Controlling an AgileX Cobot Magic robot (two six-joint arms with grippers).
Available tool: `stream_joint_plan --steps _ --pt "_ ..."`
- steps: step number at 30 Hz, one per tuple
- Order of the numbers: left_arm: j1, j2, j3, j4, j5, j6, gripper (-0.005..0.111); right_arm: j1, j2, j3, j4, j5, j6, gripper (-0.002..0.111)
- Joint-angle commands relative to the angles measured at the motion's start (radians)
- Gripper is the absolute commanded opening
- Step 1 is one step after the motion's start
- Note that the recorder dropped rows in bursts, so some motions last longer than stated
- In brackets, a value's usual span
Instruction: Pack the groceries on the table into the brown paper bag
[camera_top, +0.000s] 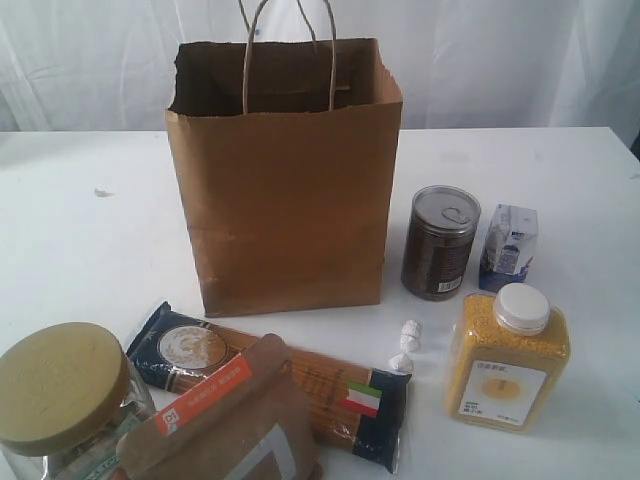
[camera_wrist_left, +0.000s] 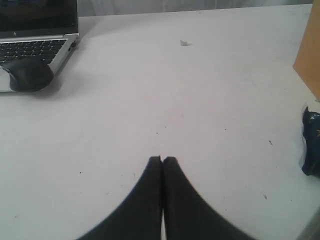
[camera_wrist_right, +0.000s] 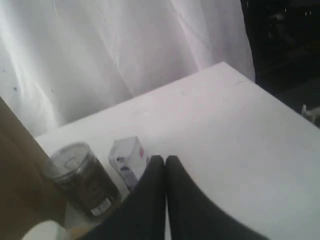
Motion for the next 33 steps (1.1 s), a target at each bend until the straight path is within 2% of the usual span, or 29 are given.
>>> stream_joint_plan --steps 1,6,9,14,18,20,24,27,30,33 --pt "0.001 -0.004 0.004 -0.007 -0.005 -0.001 0.0 0.01 0.175 -0.066 0.224 0.149 -0.303 0.0" --pt "0.001 -0.004 0.004 -0.007 -0.005 -0.001 0.0 0.063 0.441 -0.144 0.525 0.23 -0.696 0.0" --pt "0.001 -0.004 0.004 -0.007 -0.005 -0.001 0.0 0.112 0.522 -0.174 0.587 0.228 -0.801 0.0" --pt "0.001 -0.004 0.004 -0.007 -0.005 -0.001 0.0 0.213 0.54 -0.184 0.536 0.243 -0.789 0.0" --pt "0.001 -0.004 0.004 -0.007 -0.005 -0.001 0.0 0.272 0.511 -0.203 0.326 0.258 -0.56 0.0" --pt "0.001 -0.004 0.004 -0.007 -0.005 -0.001 0.0 0.294 0.501 -0.243 0.212 0.331 -0.461 0.0" --pt "0.001 -0.004 0.004 -0.007 -0.005 -0.001 0.0 0.317 0.501 -0.408 0.037 0.567 -0.436 0.0" --pt "0.001 -0.004 0.004 -0.007 -0.005 -0.001 0.0 0.323 0.54 -0.596 0.053 0.733 -0.448 0.0" --pt "0.001 -0.004 0.004 -0.007 -0.005 -0.001 0.0 0.379 0.668 -0.692 0.15 0.836 -0.525 0.0" --pt "0.001 -0.004 0.004 -0.007 -0.005 -0.001 0.0 0.525 0.835 -0.749 0.126 0.894 -0.526 0.0"
